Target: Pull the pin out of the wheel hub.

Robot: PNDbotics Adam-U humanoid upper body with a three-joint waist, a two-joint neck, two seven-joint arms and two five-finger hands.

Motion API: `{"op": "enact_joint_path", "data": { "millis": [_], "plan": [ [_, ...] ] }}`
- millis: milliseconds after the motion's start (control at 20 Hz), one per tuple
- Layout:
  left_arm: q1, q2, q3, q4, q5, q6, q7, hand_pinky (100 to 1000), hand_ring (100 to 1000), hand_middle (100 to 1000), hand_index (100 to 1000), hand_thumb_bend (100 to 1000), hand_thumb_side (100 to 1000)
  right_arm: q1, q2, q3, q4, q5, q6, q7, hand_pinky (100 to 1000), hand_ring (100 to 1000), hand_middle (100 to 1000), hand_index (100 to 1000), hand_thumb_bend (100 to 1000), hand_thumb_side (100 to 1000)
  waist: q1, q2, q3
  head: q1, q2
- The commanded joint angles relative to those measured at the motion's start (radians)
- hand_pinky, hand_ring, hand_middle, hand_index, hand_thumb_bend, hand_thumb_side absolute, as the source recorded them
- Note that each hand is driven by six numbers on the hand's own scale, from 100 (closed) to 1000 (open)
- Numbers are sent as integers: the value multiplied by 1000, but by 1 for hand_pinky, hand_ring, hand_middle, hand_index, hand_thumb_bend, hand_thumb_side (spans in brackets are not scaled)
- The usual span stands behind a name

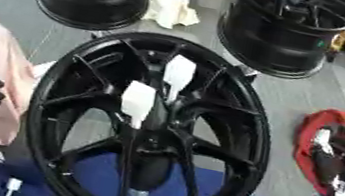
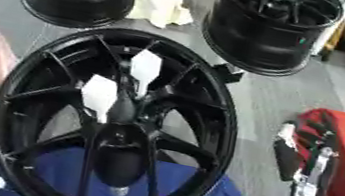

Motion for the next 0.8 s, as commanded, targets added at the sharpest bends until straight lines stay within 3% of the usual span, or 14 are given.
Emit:
{"op": "enact_joint_path", "data": {
  "millis": [50, 800],
  "plan": [
    [-8, 9, 2, -10, -2, -1, 0, 790, 747, 731, 893, 100, 745, -1, -11, 4, -5, -12, -5, 3, 682, 661, 700, 901, 100, 422, 5, -8, -2, 2, -5],
    [-5, 8, 0, -12, -4, 1, 0, 790, 745, 731, 892, 100, 746, 3, -12, 2, -13, -9, 0, 12, 681, 651, 684, 898, 100, 422, 5, -10, -2, 1, -1]
  ]
}}
